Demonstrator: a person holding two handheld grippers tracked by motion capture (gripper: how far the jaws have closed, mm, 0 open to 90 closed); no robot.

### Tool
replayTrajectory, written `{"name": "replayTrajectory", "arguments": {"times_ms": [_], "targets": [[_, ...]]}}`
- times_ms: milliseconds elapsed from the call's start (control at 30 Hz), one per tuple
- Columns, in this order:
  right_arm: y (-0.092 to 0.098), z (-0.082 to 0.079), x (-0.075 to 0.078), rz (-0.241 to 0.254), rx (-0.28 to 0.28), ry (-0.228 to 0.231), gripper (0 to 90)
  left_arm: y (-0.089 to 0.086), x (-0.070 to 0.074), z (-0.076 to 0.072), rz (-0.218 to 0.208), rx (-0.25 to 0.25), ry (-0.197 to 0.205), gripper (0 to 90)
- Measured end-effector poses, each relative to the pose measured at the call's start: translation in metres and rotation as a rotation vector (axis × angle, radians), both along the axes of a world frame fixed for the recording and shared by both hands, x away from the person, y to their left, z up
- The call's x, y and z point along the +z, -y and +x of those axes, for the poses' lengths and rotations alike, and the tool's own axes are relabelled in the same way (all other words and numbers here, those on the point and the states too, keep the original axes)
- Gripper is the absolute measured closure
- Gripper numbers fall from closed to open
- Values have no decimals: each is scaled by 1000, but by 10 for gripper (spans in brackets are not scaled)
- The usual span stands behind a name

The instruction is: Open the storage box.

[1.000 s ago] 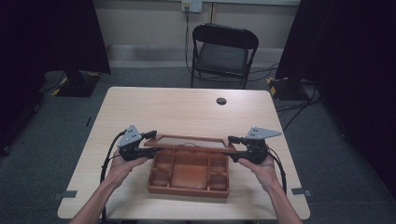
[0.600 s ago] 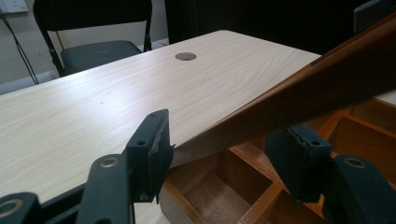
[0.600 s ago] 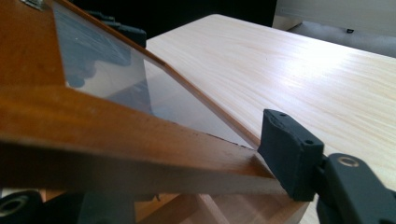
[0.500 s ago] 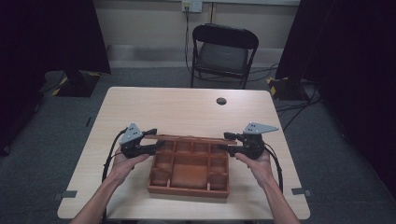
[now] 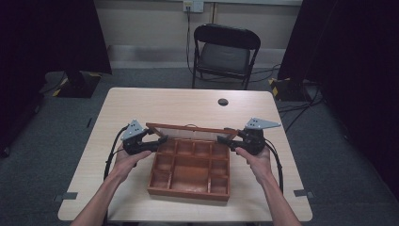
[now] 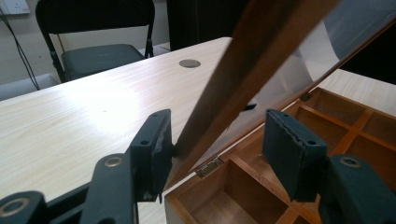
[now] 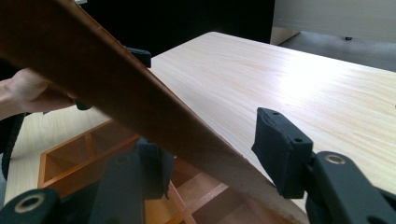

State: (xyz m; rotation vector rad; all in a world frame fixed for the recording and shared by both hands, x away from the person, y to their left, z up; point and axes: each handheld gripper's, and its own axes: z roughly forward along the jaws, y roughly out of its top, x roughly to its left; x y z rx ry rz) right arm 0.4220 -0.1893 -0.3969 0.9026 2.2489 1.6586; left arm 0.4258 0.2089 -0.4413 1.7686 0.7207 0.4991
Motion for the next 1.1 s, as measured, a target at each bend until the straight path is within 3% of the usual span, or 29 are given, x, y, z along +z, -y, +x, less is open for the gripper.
{"name": "replayTrajectory", "arguments": {"times_ms": [100,333,400,667,967,1100], "targets": [[-2,5,3,-1,1,-2,489,-2,-1,1,-18,8,-9,477],[-10,12,1,-5,25,-6,491,-2,0,0,-17,-4,-6,493],[-12,15,1,-5,30,-11,481,-4,1,0,2,-10,-1,495],[-11,25,4,1,46,-24,470,-8,2,-1,-15,-26,-10,528],[-10,30,2,19,21,-9,457,-5,7,8,-4,-52,-28,508],[-9,31,2,22,10,-8,461,2,12,11,-7,-37,-23,513]]}}
